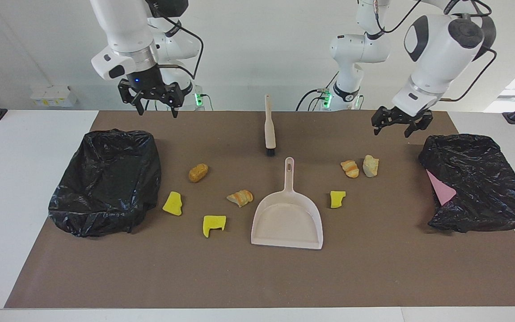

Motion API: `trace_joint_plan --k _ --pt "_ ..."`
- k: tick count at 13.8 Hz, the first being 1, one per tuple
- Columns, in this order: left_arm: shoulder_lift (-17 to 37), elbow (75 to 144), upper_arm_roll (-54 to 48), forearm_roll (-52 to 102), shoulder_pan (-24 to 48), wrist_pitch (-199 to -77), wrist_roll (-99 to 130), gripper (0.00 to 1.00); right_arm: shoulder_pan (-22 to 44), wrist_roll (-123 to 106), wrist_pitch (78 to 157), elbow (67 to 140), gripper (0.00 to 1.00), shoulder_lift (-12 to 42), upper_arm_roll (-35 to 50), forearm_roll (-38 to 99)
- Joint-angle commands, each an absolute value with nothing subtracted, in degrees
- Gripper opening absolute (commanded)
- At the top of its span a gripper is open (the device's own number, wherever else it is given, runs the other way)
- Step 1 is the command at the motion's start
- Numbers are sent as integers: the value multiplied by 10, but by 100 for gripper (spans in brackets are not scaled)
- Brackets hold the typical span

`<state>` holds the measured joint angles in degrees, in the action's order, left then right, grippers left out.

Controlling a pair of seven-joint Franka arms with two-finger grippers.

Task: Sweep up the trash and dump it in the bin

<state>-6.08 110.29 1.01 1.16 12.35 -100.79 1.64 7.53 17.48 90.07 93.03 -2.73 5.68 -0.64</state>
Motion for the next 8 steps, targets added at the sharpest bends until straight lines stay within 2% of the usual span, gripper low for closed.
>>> trace_joint_plan --k 1,5,8 --pt "-90 1192 17 15 193 -1080 66 100 114 215 943 971 100 -43 56 3" --pt "-99 1260 17 21 273 -1140 140 100 170 280 1018 958 100 10 56 -1" --pt "-112 1334 16 33 337 -1216 203 100 213 330 1027 915 100 67 56 -11"
